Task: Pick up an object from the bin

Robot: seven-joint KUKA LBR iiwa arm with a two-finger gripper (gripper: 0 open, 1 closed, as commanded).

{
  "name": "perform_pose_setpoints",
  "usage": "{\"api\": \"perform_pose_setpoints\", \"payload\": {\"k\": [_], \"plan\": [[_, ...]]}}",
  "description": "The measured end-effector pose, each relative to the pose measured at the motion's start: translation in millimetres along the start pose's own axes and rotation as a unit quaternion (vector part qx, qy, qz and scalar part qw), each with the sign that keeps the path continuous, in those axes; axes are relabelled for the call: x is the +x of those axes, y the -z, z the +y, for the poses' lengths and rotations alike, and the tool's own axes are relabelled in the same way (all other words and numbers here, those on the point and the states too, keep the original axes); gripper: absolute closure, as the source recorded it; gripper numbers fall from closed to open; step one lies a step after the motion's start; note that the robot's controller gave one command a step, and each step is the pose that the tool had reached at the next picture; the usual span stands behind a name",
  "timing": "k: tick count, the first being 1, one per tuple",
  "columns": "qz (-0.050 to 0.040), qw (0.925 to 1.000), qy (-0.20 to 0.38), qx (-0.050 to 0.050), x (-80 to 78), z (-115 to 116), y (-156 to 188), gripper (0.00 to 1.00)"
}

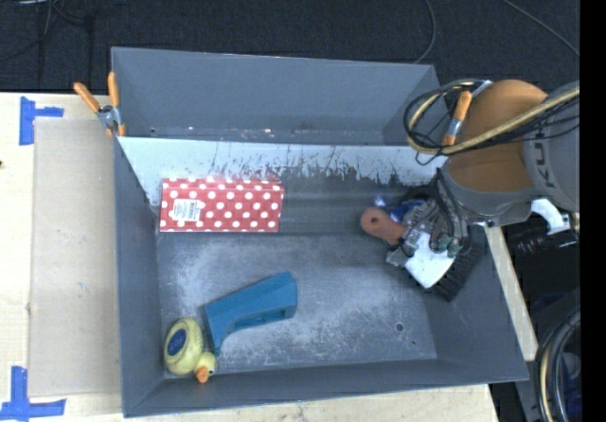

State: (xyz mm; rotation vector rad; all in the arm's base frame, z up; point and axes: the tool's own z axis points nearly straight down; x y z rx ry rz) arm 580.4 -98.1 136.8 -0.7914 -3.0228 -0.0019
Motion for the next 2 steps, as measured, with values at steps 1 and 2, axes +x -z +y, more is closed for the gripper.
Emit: {"api": "perform_pose_setpoints", "payload": {"k": [1, 2], "plan": [[-0.0022, 1.0000, 0.001, -0.001, -0.6, 0.3, 19.9, 1.00], [-0.0024, 1.0000, 0.001, -0.001, -0.7, 0.4, 28.5, 1.00]]}}
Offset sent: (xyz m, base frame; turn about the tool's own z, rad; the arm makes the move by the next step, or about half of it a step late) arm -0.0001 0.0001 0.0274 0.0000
